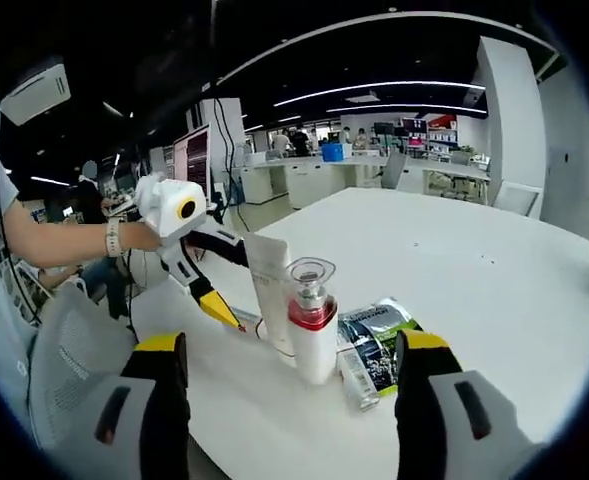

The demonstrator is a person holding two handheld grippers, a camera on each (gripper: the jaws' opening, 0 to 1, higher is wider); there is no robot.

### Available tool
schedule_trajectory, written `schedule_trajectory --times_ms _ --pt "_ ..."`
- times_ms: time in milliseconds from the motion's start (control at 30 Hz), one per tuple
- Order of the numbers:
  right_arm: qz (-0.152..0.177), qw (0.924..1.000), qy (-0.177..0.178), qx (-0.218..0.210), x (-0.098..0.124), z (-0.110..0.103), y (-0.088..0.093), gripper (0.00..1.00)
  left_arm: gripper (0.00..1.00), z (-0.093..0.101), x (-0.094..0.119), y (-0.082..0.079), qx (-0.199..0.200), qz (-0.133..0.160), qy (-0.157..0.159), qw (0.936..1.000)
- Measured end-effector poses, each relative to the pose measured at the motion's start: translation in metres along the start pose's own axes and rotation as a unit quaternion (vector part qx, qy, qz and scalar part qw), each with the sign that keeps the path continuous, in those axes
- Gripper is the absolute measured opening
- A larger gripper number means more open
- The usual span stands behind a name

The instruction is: Arrange the skincare products in the storage area until every visible bottle or jar stands upright without overlapping.

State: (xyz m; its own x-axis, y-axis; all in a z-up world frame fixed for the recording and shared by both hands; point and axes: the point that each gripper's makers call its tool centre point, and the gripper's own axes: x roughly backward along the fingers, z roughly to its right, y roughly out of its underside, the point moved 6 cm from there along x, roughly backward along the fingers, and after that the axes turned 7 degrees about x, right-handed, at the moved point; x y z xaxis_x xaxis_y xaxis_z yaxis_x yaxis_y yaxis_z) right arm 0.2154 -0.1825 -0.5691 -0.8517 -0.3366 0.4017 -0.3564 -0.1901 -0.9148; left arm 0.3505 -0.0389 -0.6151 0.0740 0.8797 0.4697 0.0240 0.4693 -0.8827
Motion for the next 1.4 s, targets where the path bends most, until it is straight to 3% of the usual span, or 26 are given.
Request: schedule_trajectory --times_ms 200,500,767,1133,1267,1400 --pt "0.004 1.0000 0.004 0.003 0.002 0.001 -0.003 0.91 0.62 0.004 0.011 -0.001 0.010 -0.001 -0.032 0.9994" --pt "0.003 0.9999 0.001 0.013 0.003 -0.001 -0.006 0.97 0.84 0.007 0.024 -0.009 0.029 0.017 -0.055 0.9979" --pt "-0.008 0.9996 0.000 0.025 0.004 -0.003 -0.007 0.99 0.97 0.014 0.034 -0.014 0.032 0.022 -0.070 0.9968" --pt "-0.041 0.9976 0.008 0.055 0.006 -0.004 -0.005 1.00 0.97 0.021 0.048 -0.009 0.051 0.009 -0.099 0.9937" --pt "-0.044 0.9974 0.007 0.056 0.006 -0.004 -0.004 1.00 0.97 0.026 0.051 -0.009 0.058 0.014 -0.095 0.9937" --pt "-0.050 0.9969 0.007 0.060 0.004 -0.003 -0.003 1.00 0.97 0.023 0.055 -0.007 0.076 0.012 -0.118 0.9900"
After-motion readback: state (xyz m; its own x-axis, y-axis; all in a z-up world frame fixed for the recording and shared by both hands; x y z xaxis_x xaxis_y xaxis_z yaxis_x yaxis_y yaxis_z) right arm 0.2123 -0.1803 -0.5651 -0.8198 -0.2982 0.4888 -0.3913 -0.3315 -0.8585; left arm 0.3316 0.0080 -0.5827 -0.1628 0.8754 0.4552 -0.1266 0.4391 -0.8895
